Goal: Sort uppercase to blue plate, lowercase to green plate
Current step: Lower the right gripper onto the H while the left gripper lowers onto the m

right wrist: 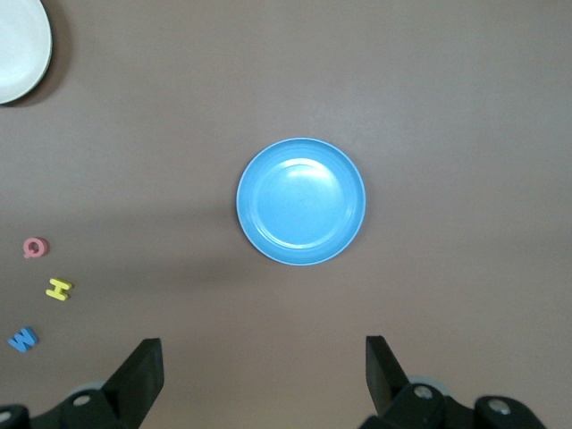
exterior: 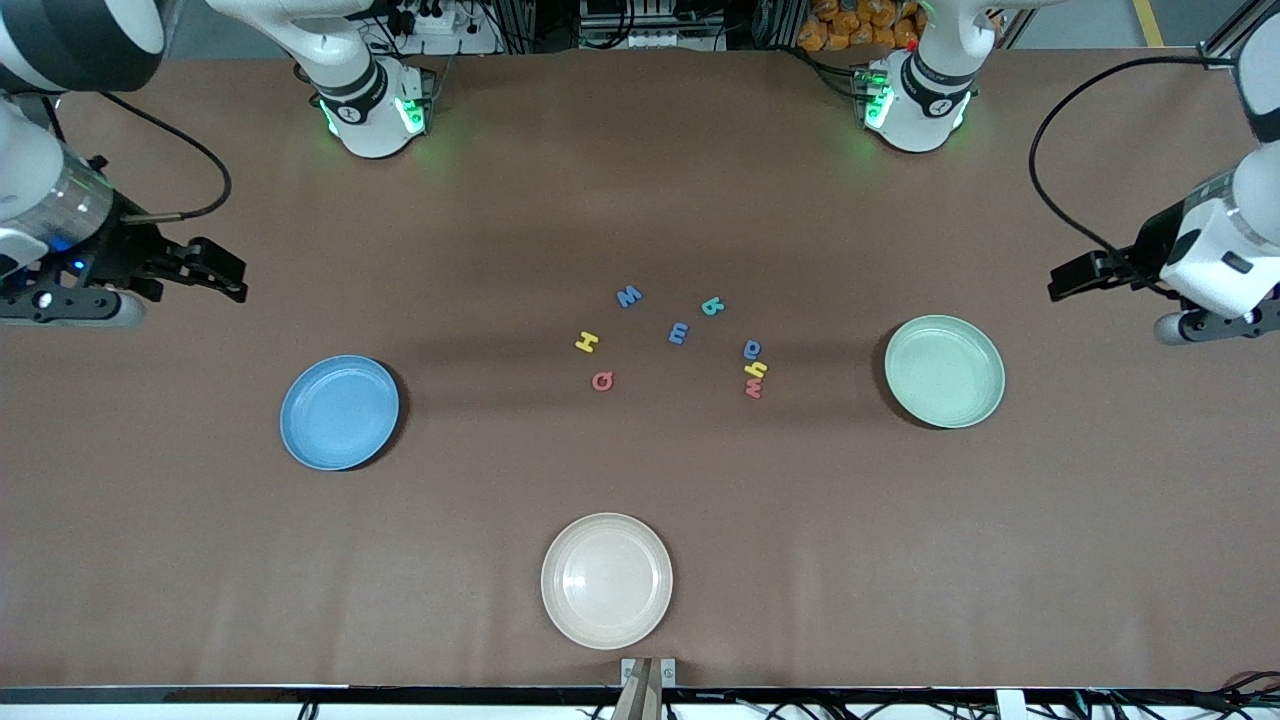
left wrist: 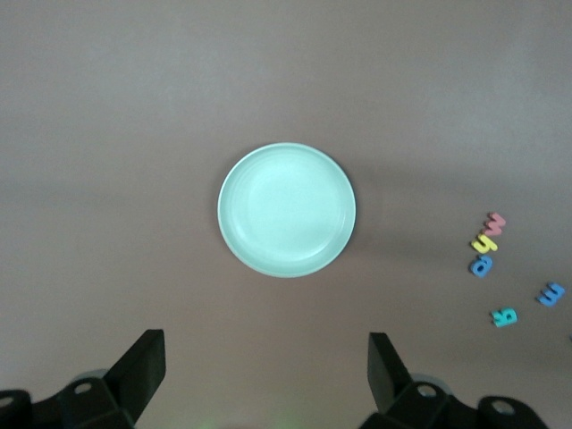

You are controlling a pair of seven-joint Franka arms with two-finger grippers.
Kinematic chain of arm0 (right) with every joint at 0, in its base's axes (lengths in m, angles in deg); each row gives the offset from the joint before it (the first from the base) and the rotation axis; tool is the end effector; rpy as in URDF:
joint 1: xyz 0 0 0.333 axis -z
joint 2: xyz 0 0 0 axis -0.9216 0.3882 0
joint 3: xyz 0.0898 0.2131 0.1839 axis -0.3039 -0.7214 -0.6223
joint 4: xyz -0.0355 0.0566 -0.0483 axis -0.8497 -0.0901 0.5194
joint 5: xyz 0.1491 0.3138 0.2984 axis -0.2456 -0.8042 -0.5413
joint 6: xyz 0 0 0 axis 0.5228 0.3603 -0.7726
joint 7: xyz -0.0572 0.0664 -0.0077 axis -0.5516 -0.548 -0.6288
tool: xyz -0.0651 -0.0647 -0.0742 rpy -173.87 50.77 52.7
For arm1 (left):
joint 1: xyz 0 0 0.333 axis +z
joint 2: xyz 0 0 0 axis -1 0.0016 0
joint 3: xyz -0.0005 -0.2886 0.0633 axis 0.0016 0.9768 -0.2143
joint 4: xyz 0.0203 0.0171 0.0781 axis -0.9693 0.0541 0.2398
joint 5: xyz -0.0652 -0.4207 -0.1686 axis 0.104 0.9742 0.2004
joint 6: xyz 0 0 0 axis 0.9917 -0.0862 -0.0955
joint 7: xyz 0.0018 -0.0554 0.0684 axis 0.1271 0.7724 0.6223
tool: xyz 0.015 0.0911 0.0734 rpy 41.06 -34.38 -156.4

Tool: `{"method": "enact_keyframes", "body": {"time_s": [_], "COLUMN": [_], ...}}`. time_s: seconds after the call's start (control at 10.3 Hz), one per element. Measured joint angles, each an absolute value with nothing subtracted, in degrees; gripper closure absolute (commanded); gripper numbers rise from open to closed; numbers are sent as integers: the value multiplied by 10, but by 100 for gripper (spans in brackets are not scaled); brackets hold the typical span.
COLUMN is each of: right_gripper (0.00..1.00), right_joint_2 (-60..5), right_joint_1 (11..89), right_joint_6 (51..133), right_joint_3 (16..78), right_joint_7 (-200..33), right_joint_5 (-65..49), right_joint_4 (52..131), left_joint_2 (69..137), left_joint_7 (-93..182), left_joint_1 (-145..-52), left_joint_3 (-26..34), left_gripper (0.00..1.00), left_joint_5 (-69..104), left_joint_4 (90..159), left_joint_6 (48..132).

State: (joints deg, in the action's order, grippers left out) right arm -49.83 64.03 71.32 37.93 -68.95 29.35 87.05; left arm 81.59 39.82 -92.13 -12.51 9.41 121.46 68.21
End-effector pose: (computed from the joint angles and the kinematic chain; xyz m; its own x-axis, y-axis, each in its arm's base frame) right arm 0.6289 0.0728 0.5396 0.9986 -0.0482 -0.0200 -0.0479 -0.9987 0.0146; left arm 0.6354 -0.0448 0.4932 0.9874 0.1252 -0.0967 0.1256 -0.9921 -0.0021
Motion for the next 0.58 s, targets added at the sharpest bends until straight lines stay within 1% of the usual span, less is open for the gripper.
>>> {"method": "enact_keyframes", "body": {"time_s": [0.19, 0.39, 0.58], "right_gripper": [0, 0, 0], "right_joint_2": [-495, -490, -472], "right_joint_1": [637, 631, 618], "right_joint_6": [728, 750, 797], "right_joint_3": [374, 366, 332], "right_joint_7": [-676, -653, -579], "right_joint_5": [294, 293, 292], "right_joint_4": [886, 901, 927], "left_joint_2": [817, 817, 817], "left_joint_7": [392, 389, 371], "left_joint_1": [-926, -930, -933], "left_joint_3": [-114, -108, -93], "left_gripper": [0, 0, 0], "left_joint_5": [94, 94, 94], "left_joint_4": [1268, 1298, 1324], "left_joint_6": [743, 776, 807]}}
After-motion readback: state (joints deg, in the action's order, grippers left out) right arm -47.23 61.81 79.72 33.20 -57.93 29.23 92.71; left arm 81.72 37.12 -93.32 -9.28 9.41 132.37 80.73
